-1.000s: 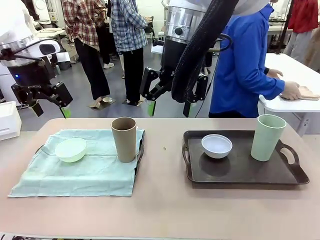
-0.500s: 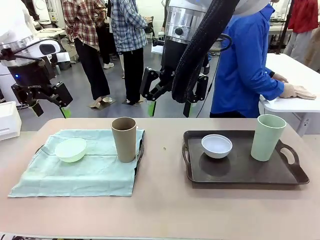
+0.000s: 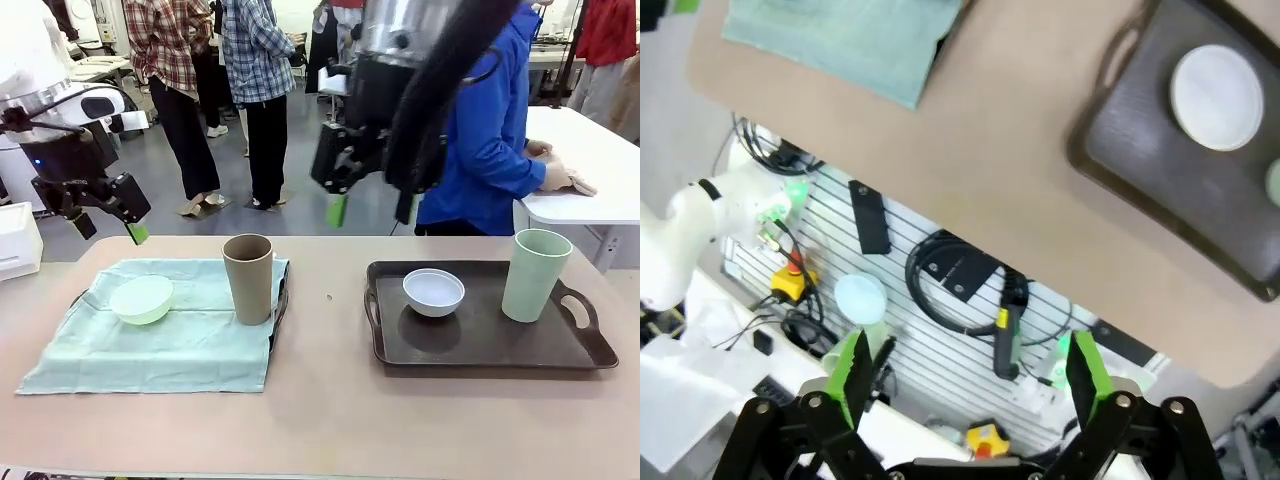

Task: Set up a tray with a mat and arrange the tableware.
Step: Pick up the Picnic Bowl and Reusable plastic cup from the Handle tray in front of the human's position and hold them in the air.

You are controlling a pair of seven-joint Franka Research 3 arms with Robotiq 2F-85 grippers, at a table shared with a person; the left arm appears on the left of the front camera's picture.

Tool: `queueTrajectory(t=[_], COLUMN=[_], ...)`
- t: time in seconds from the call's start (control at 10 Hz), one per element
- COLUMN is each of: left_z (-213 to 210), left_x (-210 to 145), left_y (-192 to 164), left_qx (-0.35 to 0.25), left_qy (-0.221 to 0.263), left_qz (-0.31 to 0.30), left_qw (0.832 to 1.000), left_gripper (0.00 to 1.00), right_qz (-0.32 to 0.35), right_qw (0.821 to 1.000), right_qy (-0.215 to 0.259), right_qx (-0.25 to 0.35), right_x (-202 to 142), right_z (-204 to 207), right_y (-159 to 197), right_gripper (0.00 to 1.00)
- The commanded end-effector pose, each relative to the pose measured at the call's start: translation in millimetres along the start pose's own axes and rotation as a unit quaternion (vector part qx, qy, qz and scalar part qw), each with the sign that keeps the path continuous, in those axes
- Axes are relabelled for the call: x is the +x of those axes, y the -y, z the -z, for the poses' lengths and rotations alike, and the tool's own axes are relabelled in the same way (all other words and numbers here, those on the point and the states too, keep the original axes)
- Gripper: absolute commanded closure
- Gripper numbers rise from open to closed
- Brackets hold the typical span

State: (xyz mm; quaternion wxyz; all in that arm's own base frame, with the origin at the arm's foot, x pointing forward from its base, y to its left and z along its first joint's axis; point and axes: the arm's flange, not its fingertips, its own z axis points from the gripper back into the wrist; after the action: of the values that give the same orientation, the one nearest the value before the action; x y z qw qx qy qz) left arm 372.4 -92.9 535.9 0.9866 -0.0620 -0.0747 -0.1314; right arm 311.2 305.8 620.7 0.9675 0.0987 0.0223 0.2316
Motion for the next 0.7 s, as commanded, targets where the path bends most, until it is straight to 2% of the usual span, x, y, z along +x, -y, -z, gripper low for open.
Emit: queueTrajectory(t=[0.0, 0.2, 0.4, 0.6], left_z=[3.1, -9.9, -23.6, -30.8], left_x=[-12.4, -12.8, -10.1, -6.7], left_y=[2.1, 1.6, -3.3, -10.3], left_qx=[-0.062, -0.125, -0.169, -0.2], left_qy=[0.043, 0.088, 0.116, 0.131], left_qz=[0.003, -0.005, -0.006, -0.005], left_qw=[0.997, 0.988, 0.979, 0.971], left_gripper=[0.0, 0.0, 0.0, 0.0], right_qz=[0.039, 0.126, 0.192, 0.228], right_qw=[0.999, 0.986, 0.963, 0.934], right_qy=[0.038, 0.09, 0.147, 0.212], right_qx=[0.005, 0.057, 0.121, 0.175], right_x=[-47.1, -89.3, -118.2, -135.7], right_z=[-12.8, -41.5, -62.4, -88.1], right_y=[52.7, 112.3, 164.4, 217.6], right_gripper=[0.0, 0.0, 0.0, 0.0])
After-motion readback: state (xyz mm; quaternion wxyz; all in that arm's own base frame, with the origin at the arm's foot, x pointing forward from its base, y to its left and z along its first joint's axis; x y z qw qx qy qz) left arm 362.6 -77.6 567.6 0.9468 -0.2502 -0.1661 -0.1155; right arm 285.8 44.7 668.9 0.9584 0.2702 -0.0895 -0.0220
